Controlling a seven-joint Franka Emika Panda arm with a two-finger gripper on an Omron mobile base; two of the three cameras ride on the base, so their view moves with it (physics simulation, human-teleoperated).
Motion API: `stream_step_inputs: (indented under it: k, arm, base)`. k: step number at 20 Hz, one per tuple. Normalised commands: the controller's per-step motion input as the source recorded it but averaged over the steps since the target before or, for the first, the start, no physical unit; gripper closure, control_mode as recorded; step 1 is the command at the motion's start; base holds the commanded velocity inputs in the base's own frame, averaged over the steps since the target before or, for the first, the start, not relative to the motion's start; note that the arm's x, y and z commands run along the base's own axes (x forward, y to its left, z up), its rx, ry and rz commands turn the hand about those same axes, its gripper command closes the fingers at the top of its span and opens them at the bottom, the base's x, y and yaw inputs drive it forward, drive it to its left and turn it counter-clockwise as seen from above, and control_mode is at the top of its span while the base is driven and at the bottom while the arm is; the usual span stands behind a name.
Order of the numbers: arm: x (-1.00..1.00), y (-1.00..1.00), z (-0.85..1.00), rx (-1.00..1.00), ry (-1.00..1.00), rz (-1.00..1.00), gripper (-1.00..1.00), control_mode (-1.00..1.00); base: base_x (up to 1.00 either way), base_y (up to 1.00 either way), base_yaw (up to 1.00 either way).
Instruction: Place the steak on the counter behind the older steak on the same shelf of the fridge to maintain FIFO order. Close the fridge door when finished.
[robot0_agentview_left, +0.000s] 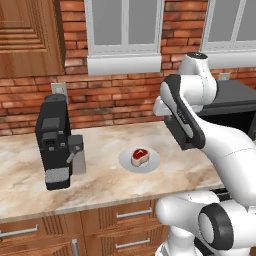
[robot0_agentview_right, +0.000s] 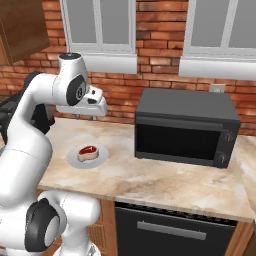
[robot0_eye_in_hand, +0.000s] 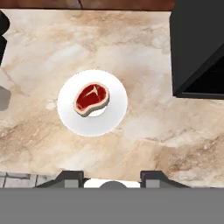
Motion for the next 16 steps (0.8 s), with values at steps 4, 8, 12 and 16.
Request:
stream_step_inputs:
  k: [4, 8, 12, 16]
  arm:
    - [0.0, 0.14, -0.36, 0.0, 0.18, 0.0, -1.0, -1.0]
    - [0.0, 0.85, -0.86, -0.09, 0.19, -0.13, -1.0, -1.0]
    - [0.0, 0.97, -0.99, -0.02, 0.0, -0.53, -1.0, -1.0]
    - [0.0, 0.46, -0.84, 0.03, 0.0, -0.61, -1.0, -1.0]
  base:
    - [0.0, 0.0, 0.0]
    - [0.0, 0.0, 0.0]
    - [0.0, 0.0, 0.0]
    - [0.0, 0.0, 0.0]
